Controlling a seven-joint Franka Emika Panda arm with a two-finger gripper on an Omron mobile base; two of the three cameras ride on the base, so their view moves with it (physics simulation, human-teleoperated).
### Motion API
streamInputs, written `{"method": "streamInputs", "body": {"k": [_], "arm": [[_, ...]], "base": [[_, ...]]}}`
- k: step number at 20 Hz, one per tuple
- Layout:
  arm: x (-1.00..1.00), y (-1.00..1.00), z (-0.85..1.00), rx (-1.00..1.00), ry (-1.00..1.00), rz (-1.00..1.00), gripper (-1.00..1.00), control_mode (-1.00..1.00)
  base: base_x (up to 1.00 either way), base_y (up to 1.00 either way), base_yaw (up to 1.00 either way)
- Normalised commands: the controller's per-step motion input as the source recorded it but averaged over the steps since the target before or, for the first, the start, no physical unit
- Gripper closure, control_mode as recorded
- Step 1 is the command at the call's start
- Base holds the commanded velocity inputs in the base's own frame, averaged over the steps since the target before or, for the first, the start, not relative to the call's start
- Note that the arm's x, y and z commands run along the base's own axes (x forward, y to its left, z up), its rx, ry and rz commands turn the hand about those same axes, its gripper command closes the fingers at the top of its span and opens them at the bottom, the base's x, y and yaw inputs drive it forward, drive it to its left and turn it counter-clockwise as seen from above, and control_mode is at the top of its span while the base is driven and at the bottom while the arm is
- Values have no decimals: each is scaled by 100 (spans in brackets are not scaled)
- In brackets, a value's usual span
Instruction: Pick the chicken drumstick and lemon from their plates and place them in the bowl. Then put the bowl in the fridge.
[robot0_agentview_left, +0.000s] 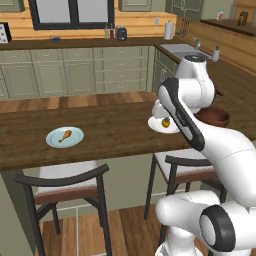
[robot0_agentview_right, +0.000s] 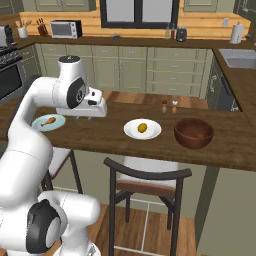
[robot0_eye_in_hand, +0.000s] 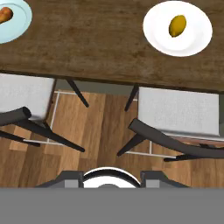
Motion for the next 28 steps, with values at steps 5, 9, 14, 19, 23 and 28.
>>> {"method": "streamInputs", "body": {"k": [5,9,14,19,23,28], "arm": [[-35,5,-16,-1,12,0,-100,-100],[54,-61,-55,0,26,4,-100,-100],[100,-76,-29,1,29,0,-100,-100],[100,-60,-8,4,23,1,-100,-100],[99,-39,-7,2,12,1,-100,-100],[92,-2,-47,0,0,0,-100,-100]], "base": [[0,0,0],[0,0,0],[0,0,0],[0,0,0],[0,0,0],[0,0,0]]}}
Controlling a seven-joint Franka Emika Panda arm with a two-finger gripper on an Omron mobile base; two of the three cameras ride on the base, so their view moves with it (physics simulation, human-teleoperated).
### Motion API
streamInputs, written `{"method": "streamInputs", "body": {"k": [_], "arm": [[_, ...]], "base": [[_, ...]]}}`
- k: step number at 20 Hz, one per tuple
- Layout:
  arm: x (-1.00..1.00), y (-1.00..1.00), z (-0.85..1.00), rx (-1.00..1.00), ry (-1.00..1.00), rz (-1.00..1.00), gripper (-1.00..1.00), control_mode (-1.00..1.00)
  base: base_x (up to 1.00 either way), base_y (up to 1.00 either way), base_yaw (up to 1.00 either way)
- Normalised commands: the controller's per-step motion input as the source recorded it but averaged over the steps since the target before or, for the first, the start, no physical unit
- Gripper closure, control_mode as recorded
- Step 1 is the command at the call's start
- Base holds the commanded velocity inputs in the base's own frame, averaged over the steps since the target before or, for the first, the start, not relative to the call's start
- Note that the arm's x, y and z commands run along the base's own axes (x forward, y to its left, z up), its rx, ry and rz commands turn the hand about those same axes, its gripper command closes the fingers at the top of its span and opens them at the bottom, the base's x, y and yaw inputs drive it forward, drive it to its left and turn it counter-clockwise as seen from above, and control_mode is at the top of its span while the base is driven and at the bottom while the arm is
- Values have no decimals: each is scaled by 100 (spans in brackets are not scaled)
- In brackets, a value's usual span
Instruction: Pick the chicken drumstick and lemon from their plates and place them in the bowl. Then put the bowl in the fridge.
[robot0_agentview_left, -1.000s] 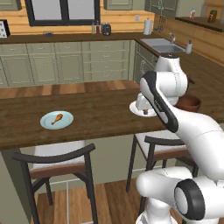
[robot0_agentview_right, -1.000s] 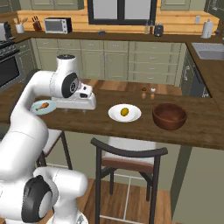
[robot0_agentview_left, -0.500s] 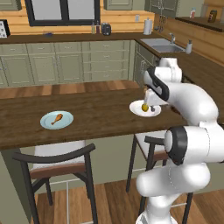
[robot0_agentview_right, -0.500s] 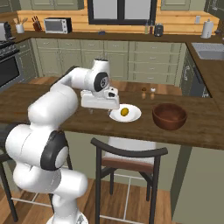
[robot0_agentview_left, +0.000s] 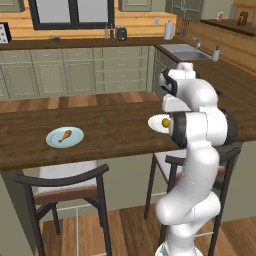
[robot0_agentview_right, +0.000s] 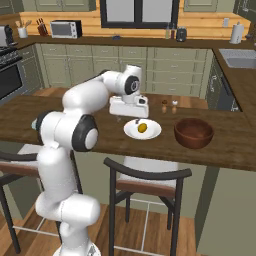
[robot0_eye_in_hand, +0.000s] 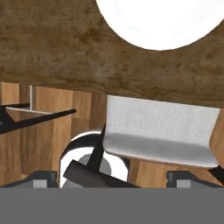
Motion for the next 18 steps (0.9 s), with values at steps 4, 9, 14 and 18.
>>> {"method": "streamInputs", "body": {"k": [4,9,14,18], "arm": [[80,-1,-45,0,0,0,-100,-100],[56,-8,-36,0,0,0,-100,-100],[18,-15,-39,0,-3,0,-100,-100],[31,-2,-39,0,-7,0,-100,-100]], "base": [[0,0,0],[0,0,0],[0,0,0],[0,0,0]]}}
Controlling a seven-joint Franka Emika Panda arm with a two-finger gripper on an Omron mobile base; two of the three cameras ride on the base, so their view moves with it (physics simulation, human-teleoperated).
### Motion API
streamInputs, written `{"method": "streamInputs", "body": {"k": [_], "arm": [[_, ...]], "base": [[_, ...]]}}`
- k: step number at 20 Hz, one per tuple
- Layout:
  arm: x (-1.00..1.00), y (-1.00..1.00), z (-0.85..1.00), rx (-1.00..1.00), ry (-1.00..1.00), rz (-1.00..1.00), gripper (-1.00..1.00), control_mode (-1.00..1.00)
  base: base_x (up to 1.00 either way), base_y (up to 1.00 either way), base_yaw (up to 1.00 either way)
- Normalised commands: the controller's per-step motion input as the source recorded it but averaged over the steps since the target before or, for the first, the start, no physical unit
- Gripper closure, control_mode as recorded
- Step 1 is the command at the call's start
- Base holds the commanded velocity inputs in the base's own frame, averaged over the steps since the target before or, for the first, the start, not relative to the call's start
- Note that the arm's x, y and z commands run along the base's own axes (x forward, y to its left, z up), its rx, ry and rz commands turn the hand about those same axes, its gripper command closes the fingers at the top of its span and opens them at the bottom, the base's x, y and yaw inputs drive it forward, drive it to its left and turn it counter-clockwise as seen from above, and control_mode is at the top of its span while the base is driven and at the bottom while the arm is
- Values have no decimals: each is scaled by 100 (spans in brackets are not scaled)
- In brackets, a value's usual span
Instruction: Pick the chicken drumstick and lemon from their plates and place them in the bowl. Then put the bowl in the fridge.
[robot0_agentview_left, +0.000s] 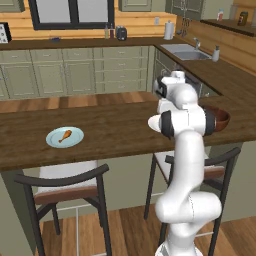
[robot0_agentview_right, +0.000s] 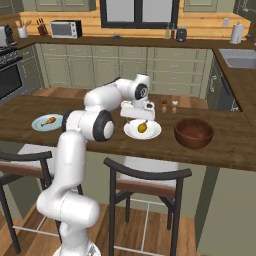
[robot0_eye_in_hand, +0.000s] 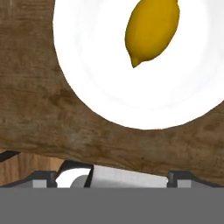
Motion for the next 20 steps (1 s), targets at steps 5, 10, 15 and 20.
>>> {"method": "streamInputs", "body": {"k": [5,10,15,20], "arm": [[48,-4,-27,0,0,0,-100,-100],[62,-12,-24,0,2,0,-100,-100],[34,-6,-38,0,-4,-1,-100,-100],[-16,0,-28,0,-25,-17,-100,-100]], "base": [[0,0,0],[0,0,0],[0,0,0],[0,0,0]]}}
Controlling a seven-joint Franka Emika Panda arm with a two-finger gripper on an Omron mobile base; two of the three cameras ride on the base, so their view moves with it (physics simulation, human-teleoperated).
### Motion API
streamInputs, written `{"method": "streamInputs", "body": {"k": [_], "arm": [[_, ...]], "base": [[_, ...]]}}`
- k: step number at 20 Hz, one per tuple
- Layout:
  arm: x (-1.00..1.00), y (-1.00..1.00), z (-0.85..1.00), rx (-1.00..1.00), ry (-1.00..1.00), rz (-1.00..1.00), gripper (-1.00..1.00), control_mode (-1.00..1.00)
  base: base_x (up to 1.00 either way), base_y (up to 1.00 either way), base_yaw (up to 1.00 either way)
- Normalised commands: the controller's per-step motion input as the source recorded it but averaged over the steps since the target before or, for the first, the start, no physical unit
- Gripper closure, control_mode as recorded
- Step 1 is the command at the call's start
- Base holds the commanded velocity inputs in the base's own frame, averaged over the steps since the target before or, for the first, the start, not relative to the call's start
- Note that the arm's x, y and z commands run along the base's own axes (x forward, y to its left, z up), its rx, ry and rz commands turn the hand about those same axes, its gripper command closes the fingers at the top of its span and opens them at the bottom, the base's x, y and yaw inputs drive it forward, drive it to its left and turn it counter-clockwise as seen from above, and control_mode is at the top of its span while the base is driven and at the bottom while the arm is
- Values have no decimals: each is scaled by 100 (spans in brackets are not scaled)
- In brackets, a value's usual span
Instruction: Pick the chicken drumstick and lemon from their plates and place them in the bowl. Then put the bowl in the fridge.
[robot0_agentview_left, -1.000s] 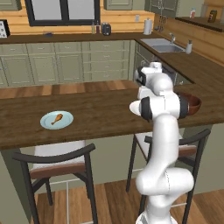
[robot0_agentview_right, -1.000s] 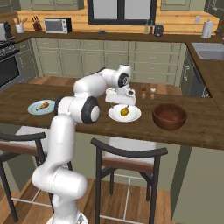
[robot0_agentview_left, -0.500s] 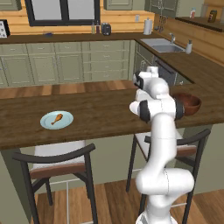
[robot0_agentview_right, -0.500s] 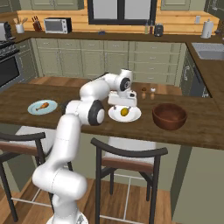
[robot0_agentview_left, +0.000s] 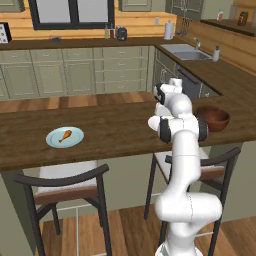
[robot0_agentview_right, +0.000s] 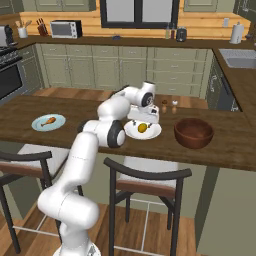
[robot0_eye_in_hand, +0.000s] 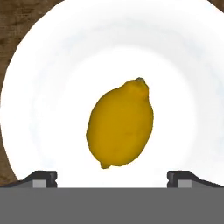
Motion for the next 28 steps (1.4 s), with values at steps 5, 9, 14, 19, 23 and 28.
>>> {"method": "streamInputs", "body": {"k": [5,9,14,19,23,28], "arm": [[-96,48,-37,-14,-58,-23,-100,-100],[-100,55,-22,-19,-42,-28,-100,-100],[-73,4,5,-3,-8,-26,-100,-100],[9,-1,3,-2,-6,-7,-100,-100],[43,-24,11,0,0,0,-100,-100],[66,-23,0,0,0,2,-100,-100]], "base": [[0,0,0],[0,0,0],[0,0,0],[0,0,0],[0,0,0],[0,0,0]]}}
